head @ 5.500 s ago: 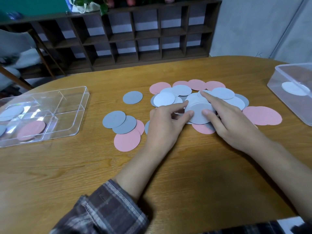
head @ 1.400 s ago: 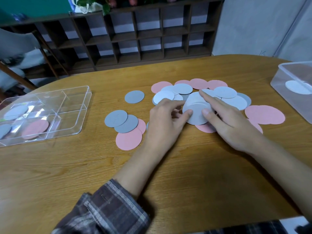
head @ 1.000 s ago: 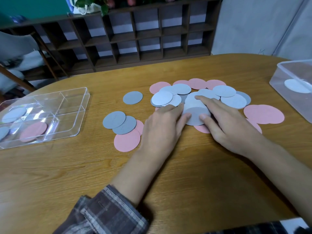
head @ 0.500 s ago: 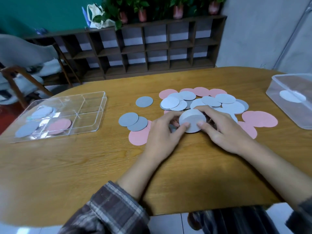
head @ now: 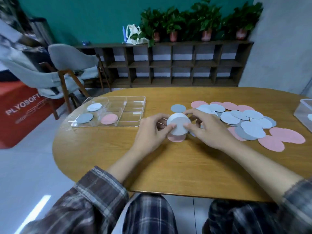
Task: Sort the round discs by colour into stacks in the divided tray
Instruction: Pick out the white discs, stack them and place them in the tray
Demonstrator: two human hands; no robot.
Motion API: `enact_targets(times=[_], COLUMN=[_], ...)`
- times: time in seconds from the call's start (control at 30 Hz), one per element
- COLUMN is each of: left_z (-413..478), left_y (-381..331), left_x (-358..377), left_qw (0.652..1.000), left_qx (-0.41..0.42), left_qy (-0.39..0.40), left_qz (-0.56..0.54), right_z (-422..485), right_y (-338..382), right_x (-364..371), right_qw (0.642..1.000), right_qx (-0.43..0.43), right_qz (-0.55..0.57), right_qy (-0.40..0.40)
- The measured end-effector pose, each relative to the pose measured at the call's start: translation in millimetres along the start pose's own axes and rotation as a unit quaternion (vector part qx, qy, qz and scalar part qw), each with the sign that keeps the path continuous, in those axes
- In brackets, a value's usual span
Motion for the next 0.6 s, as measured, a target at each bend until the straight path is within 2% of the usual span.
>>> enact_targets(times=[0.3,0.5,0.6], left_z=[30.2,66.6,86.5], left_y=[74.4,134.2,161.4], left_x=[-77.1,-117.1,-133.5], left_qw=[0.997,0.991,0.991], left_qx=[-0.076,-0.13,-0.13], left_qy=[0.006,0.002,0.002], left_qz=[-0.015,-0.011,0.004], right_z=[84.8,153.0,190.5], right_y=[41.7,46.8,45.5], right_x=[64.8,114.4,139.9], right_qw=[0.998,0.995,0.993], right_qx=[-0.016,-0.006,0.007], right_qz=[0.011,0.072,0.086], right_qy=[0.055,0.063,0.076])
Point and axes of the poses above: each hand's wrist, its own z-axis towards the middle knuckle, its own x-axis out of the palm, y = z × x, the point moved 5 cm from there along z, towards the middle knuckle, and after that the axes turned 8 degrees about z, right-handed, at the moved point
